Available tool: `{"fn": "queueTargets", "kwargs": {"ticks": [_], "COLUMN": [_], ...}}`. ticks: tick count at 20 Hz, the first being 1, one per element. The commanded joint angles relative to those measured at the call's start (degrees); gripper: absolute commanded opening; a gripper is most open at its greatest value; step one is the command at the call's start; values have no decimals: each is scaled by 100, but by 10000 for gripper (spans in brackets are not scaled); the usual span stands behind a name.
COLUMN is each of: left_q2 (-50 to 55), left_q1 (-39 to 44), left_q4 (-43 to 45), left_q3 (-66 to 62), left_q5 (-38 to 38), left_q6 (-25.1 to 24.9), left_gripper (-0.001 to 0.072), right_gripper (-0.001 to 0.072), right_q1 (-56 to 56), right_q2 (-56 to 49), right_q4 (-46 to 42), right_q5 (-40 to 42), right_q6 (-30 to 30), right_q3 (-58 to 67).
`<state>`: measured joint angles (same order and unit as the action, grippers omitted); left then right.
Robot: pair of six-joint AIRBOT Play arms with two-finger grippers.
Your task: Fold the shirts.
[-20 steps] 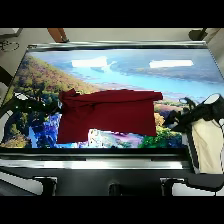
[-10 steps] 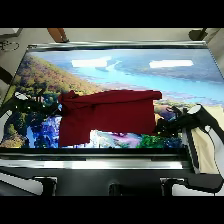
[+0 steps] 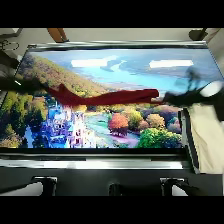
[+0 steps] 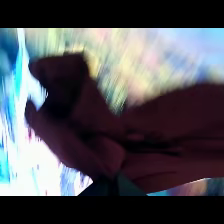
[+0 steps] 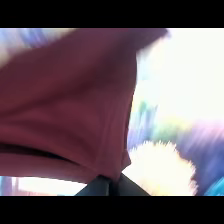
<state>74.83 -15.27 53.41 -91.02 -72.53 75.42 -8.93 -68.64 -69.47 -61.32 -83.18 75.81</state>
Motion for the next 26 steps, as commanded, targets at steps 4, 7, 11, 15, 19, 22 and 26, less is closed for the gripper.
{"fn": "queueTargets", "kwargs": {"ticks": [4,7,11,15,19,22,26], "left_q2": [-2975,-3652,-3880,-3635,-2745,-1687,-599], "left_q1": [20,15,15,15,24,70,297], "left_q4": [1397,1416,1419,1421,1416,1419,1405], "left_q3": [-2227,-2227,-2234,-2232,-2221,-1637,748], "left_q5": [1637,1705,1969,1919,610,-527,-28], "left_q6": [1191,1327,1377,1320,1150,765,424], "left_gripper": [31,31,31,31,32,33,33], "right_gripper": [34,34,34,35,34,33,33], "right_q1": [17,17,17,17,17,20,37], "right_q2": [2144,2623,2922,2857,1921,470,-1478], "right_q4": [-1757,-1775,-1873,-1888,-1853,-1670,-1233], "right_q5": [1534,1145,737,428,-1174,-2286,-2146], "right_q6": [-332,-603,-599,-662,-728,-195,-302], "right_q3": [3060,3082,3082,3082,3080,2824,1987]}}
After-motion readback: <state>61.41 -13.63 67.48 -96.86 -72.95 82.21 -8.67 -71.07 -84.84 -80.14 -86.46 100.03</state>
